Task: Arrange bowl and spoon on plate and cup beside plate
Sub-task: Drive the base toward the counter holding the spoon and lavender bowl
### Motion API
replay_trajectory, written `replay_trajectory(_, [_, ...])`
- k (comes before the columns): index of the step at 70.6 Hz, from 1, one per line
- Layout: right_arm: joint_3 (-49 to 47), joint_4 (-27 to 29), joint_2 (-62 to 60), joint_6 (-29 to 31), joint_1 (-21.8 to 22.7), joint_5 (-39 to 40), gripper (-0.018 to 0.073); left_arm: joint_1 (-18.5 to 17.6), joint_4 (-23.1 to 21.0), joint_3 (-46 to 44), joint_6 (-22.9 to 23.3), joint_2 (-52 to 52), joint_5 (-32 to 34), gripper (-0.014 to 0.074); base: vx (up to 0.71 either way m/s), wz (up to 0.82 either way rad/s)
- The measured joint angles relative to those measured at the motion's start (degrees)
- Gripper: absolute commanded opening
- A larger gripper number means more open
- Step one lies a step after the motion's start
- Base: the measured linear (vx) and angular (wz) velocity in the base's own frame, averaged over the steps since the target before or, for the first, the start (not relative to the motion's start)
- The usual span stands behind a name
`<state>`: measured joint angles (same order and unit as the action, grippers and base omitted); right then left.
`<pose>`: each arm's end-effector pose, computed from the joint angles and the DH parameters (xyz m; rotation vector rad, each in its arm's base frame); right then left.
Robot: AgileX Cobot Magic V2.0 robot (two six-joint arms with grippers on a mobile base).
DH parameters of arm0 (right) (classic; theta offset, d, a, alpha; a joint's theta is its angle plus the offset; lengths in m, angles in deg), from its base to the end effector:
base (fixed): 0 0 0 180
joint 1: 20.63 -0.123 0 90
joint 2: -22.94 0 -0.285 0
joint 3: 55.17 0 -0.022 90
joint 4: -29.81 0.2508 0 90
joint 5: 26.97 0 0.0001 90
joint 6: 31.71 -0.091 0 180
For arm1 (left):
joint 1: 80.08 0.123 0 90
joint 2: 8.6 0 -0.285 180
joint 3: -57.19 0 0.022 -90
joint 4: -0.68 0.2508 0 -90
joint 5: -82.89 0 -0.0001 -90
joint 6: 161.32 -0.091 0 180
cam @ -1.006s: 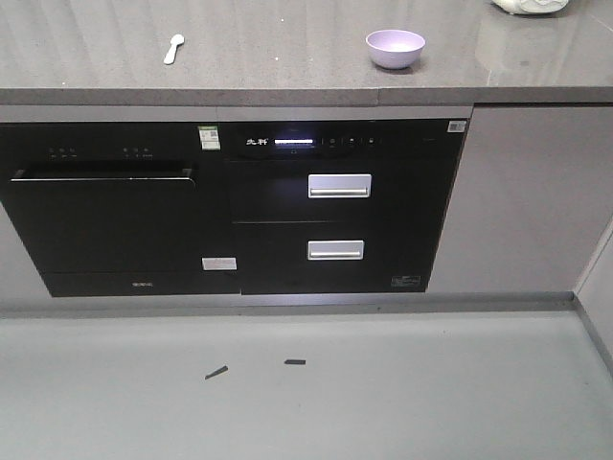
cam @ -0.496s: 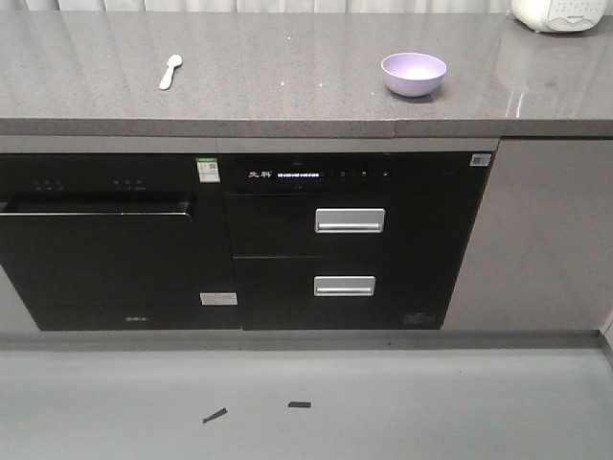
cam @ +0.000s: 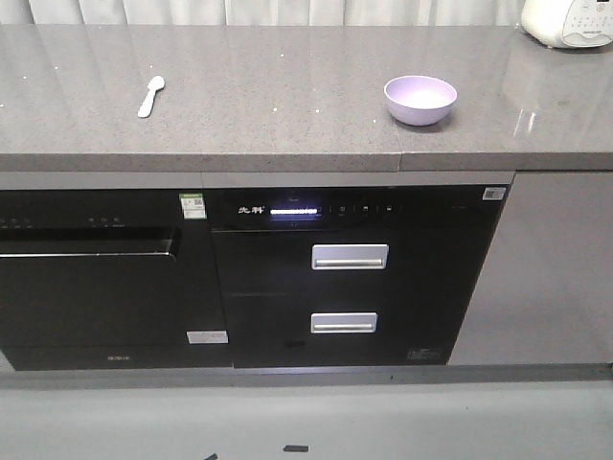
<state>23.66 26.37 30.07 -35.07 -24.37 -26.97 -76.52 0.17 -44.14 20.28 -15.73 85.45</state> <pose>0.0565 0.0037 0.2043 -0.0500 1.4997 0.0514 0.0560 0.0035 0.2093 -0.0722 1.4511 0.0210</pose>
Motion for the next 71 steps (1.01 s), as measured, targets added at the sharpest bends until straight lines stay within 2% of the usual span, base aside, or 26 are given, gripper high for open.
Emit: replay_trajectory(71, [0.0,0.0,0.0,0.0,0.0,0.0,-0.0011,0.0,0.0,0.0,0.0,0.0,0.0,-0.0006,0.24,-0.04])
